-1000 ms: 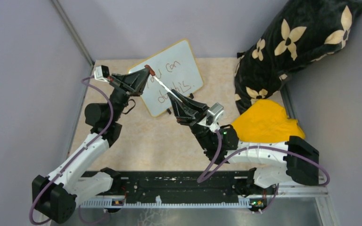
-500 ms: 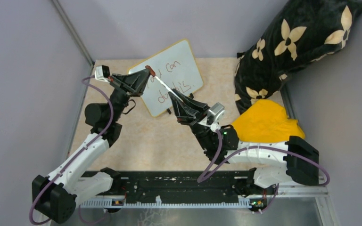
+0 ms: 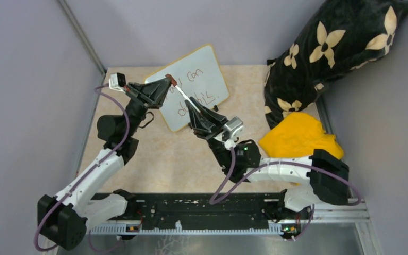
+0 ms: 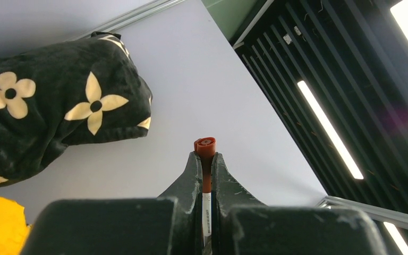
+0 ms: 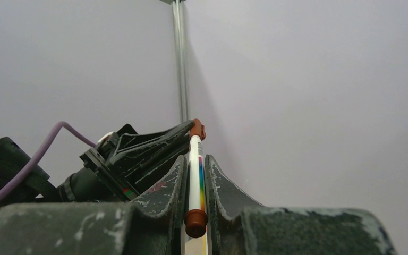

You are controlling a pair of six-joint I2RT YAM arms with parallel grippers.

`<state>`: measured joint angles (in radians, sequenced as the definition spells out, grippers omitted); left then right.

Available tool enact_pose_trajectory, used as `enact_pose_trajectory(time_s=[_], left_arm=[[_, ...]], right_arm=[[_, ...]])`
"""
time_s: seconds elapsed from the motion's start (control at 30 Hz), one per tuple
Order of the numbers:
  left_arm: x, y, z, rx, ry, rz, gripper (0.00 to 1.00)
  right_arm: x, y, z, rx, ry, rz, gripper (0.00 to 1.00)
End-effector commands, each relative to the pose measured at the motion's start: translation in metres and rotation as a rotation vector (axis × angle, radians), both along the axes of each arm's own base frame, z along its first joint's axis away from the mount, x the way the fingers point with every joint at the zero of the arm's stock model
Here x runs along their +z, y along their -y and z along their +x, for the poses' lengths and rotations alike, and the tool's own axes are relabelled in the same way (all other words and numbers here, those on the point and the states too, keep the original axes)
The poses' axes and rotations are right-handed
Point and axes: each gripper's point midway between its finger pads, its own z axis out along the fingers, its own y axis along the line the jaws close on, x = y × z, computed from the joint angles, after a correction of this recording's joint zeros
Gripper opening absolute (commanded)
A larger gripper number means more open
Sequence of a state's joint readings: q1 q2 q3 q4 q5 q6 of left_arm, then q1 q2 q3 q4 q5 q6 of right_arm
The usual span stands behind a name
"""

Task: Write a sentence on the whiteboard
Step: Close the pen cap.

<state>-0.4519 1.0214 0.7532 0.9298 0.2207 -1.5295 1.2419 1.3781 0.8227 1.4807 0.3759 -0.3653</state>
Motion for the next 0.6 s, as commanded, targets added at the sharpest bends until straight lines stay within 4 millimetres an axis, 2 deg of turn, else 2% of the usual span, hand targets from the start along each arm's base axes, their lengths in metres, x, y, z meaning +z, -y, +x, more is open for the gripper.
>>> enact_pose_trajectory(time_s=[0.0, 0.27, 0.4, 0.57], left_arm=[[0.018, 0.004, -0.015, -0.039, 0.071, -0.016, 0.00], [0.026, 0.014, -0.013, -0.044, 0.091, -0.010, 0.00], [0.028, 0.022, -0.019, -0.059, 0.139, 0.056, 0.00], [0.021, 0.038, -0.032, -0.123, 0.172, 0.117, 0.00]], right_arm=[[0.026, 0.011, 0.001, -0.084, 0.065, 0.083, 0.00], [0.034, 0.003, 0.005, -0.169, 0.134, 0.094, 0.00], [0.034, -0.001, 0.005, -0.167, 0.144, 0.076, 0.00], [0.030, -0.003, 0.006, -0.169, 0.142, 0.061, 0.00]])
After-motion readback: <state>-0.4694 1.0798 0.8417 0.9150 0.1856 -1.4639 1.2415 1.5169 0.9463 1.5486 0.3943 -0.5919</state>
